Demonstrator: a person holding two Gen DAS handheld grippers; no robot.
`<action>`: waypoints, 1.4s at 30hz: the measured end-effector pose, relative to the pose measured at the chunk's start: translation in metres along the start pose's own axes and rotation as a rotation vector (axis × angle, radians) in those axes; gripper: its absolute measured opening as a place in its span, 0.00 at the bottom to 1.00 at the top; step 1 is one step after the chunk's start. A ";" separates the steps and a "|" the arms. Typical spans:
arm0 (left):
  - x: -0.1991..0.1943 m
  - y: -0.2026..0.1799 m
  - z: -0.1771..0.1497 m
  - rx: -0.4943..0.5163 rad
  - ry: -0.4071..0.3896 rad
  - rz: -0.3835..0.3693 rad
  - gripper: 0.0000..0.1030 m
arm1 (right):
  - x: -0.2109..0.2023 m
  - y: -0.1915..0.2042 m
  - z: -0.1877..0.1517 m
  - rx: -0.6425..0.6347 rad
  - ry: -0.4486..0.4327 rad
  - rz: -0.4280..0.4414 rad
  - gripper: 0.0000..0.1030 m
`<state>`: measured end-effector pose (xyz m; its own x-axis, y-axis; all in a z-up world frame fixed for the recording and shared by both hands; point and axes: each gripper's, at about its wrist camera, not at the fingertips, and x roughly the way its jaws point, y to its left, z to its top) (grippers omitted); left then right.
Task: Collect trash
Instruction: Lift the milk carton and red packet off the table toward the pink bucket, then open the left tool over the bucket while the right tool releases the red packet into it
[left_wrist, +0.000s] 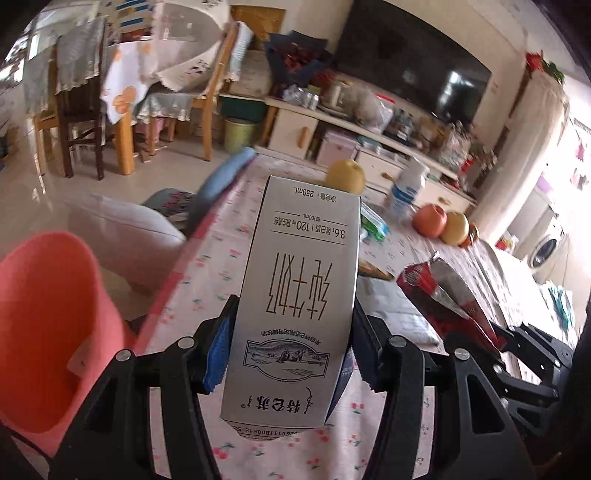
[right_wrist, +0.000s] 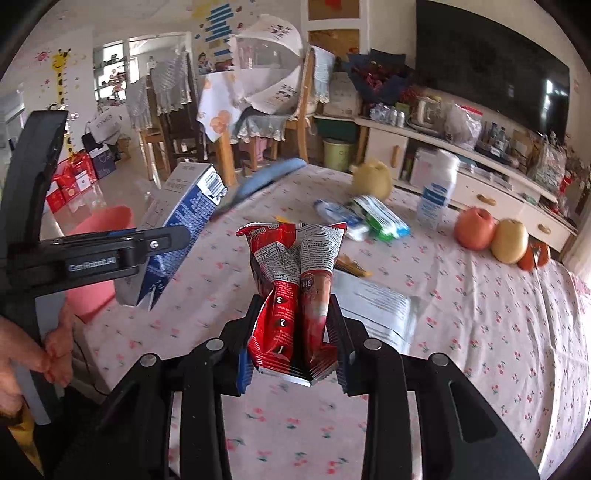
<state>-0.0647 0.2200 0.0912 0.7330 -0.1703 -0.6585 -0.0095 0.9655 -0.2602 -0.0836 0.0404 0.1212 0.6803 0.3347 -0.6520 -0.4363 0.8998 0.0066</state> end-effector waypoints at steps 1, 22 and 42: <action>-0.003 0.004 0.001 -0.011 -0.008 0.005 0.56 | 0.000 0.005 0.003 -0.004 -0.004 0.008 0.34; -0.066 0.171 0.002 -0.366 -0.154 0.283 0.56 | 0.039 0.186 0.060 -0.298 -0.011 0.213 0.35; -0.074 0.211 -0.001 -0.469 -0.151 0.444 0.84 | 0.060 0.201 0.054 -0.290 -0.058 0.157 0.89</action>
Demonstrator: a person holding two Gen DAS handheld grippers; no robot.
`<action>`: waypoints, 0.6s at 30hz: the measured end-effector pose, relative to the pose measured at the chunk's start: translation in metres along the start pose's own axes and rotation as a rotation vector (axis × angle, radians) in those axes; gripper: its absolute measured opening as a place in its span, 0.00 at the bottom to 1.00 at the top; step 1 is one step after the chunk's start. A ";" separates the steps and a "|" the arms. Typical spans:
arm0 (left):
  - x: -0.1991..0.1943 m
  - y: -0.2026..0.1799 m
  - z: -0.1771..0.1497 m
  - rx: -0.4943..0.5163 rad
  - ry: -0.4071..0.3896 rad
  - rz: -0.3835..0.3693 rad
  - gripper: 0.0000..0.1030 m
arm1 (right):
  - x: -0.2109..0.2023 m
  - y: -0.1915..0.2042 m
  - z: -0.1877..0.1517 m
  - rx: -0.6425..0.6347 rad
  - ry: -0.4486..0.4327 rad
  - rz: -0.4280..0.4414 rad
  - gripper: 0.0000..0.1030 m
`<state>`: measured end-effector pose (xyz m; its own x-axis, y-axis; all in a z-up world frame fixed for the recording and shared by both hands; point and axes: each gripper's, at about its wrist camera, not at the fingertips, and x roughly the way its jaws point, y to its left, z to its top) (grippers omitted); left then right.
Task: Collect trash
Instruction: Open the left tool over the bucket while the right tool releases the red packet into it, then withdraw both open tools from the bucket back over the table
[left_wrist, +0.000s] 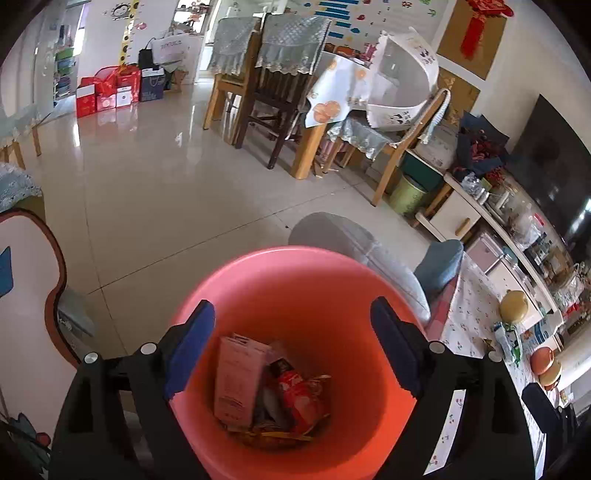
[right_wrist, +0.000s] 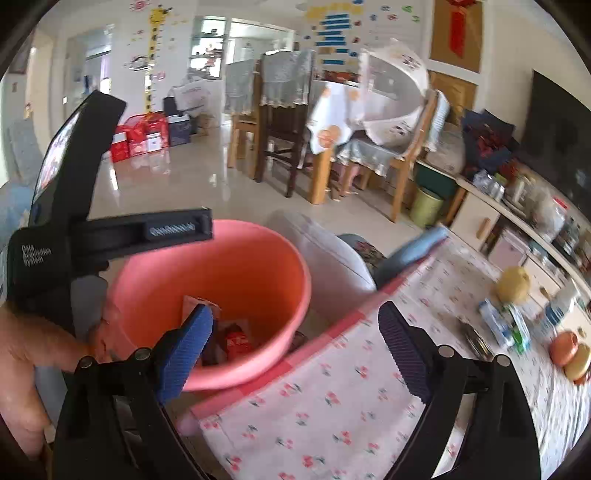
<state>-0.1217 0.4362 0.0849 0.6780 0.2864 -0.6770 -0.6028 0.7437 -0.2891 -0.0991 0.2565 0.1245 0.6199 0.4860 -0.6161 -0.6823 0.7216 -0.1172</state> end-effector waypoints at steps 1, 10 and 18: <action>-0.001 -0.003 -0.001 0.007 -0.001 -0.002 0.84 | -0.002 -0.004 -0.003 0.010 0.003 -0.009 0.89; -0.008 -0.043 -0.011 0.114 -0.008 -0.063 0.85 | -0.015 -0.051 -0.035 0.125 0.061 -0.047 0.91; -0.016 -0.085 -0.026 0.227 -0.020 -0.122 0.85 | -0.034 -0.068 -0.057 0.157 0.068 -0.082 0.91</action>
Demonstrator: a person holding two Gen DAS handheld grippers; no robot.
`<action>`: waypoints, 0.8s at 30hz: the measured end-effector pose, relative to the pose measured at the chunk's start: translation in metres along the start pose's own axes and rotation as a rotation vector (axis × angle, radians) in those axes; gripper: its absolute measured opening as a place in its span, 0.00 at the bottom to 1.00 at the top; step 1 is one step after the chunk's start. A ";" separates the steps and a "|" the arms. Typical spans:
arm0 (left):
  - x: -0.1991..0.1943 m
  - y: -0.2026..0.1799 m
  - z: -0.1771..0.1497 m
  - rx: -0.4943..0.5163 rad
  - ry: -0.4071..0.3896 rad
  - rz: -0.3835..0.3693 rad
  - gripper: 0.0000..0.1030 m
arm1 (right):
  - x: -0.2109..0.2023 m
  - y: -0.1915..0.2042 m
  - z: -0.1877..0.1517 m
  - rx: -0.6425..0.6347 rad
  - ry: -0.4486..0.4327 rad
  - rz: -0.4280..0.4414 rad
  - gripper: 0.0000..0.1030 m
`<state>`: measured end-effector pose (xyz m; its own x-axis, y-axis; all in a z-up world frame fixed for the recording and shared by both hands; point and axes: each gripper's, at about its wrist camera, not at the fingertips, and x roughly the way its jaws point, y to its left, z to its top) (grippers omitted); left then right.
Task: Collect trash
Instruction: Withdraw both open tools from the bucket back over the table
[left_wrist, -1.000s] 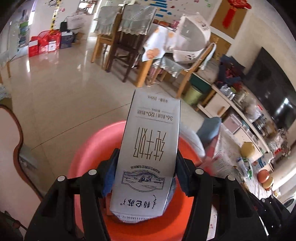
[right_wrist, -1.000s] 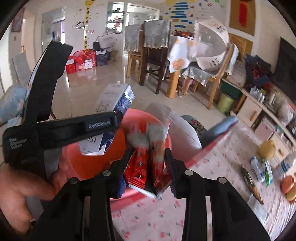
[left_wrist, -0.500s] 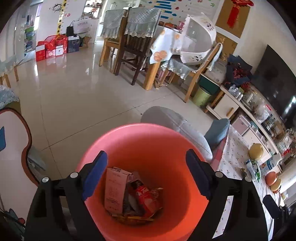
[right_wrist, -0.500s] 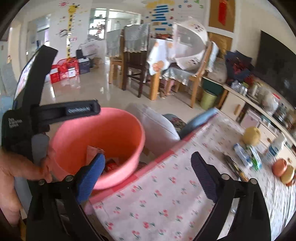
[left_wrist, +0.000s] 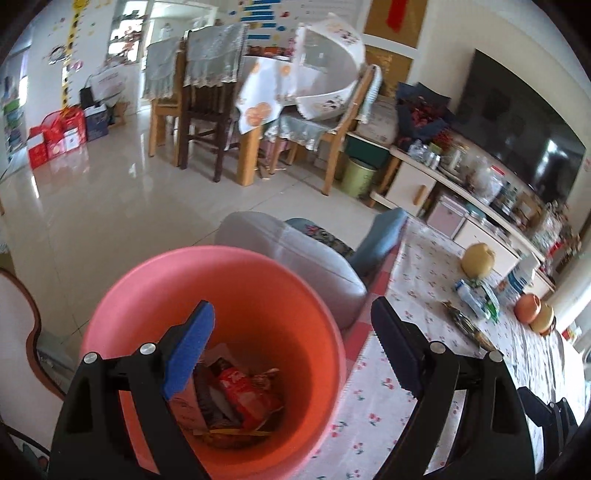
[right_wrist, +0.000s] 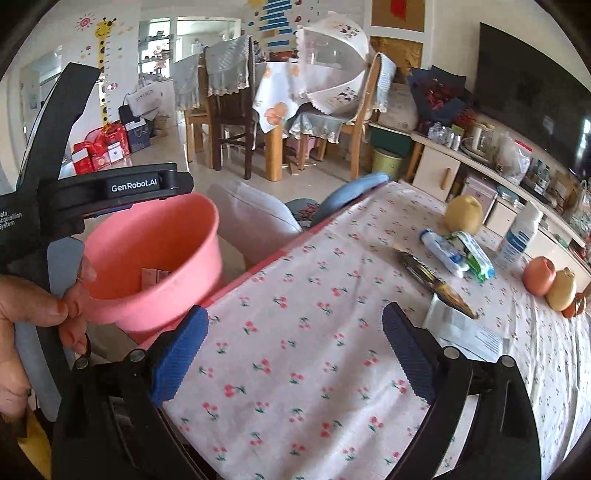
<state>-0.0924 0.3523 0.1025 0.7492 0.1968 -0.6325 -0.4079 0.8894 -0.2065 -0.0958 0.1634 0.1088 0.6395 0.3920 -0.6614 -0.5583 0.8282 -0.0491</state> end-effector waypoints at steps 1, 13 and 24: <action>-0.001 -0.005 -0.001 0.012 -0.001 -0.005 0.85 | -0.002 -0.004 -0.002 0.005 0.000 -0.004 0.91; -0.002 -0.074 -0.013 0.164 0.003 -0.053 0.85 | -0.027 -0.055 -0.029 0.054 -0.007 -0.068 0.91; 0.003 -0.138 -0.035 0.284 0.037 -0.119 0.85 | -0.048 -0.119 -0.055 0.138 -0.022 -0.092 0.91</action>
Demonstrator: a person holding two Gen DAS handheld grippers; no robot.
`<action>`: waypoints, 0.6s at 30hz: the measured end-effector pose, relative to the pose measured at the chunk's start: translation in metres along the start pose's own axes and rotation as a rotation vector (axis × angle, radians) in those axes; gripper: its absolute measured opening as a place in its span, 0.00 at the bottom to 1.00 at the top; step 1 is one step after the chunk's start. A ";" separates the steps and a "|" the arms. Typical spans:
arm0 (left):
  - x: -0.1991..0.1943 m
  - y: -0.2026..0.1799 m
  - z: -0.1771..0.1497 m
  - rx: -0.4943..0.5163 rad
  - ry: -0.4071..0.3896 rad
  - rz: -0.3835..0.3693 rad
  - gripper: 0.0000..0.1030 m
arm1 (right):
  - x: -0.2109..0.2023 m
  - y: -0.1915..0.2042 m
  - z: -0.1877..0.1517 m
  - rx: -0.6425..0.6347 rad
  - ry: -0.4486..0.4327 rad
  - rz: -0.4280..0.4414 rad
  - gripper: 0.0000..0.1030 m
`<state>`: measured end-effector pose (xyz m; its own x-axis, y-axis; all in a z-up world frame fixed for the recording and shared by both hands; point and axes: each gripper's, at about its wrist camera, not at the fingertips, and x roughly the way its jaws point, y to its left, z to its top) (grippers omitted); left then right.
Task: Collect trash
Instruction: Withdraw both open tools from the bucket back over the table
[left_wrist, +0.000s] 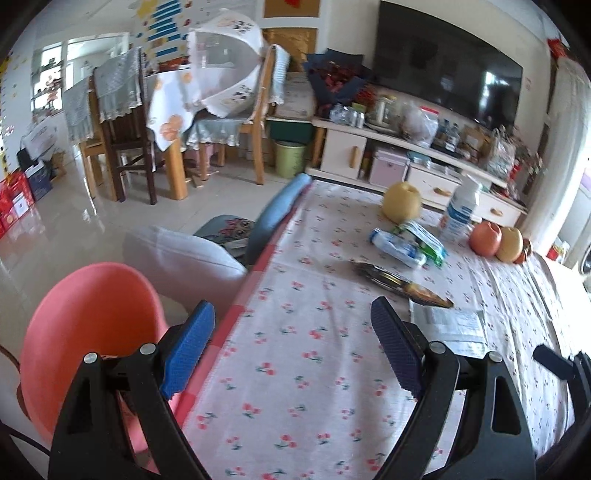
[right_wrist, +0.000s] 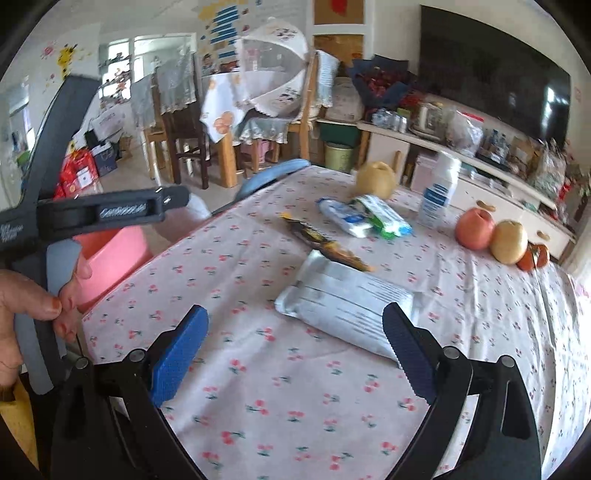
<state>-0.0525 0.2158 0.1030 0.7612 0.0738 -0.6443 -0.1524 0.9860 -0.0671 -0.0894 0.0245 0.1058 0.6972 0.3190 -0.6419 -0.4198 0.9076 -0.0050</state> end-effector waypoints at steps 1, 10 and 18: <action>0.001 -0.006 -0.001 0.006 0.001 0.003 0.85 | 0.000 -0.010 -0.001 0.026 0.002 0.002 0.91; 0.013 -0.033 -0.004 -0.029 0.021 -0.023 0.85 | 0.037 -0.088 0.021 0.168 0.066 0.030 0.91; 0.032 -0.053 -0.009 0.004 0.092 -0.024 0.85 | 0.113 -0.117 0.072 0.163 0.134 0.054 0.91</action>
<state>-0.0261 0.1649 0.0789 0.7037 0.0368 -0.7096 -0.1327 0.9879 -0.0803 0.0803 -0.0260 0.0893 0.5883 0.3396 -0.7339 -0.3478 0.9256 0.1495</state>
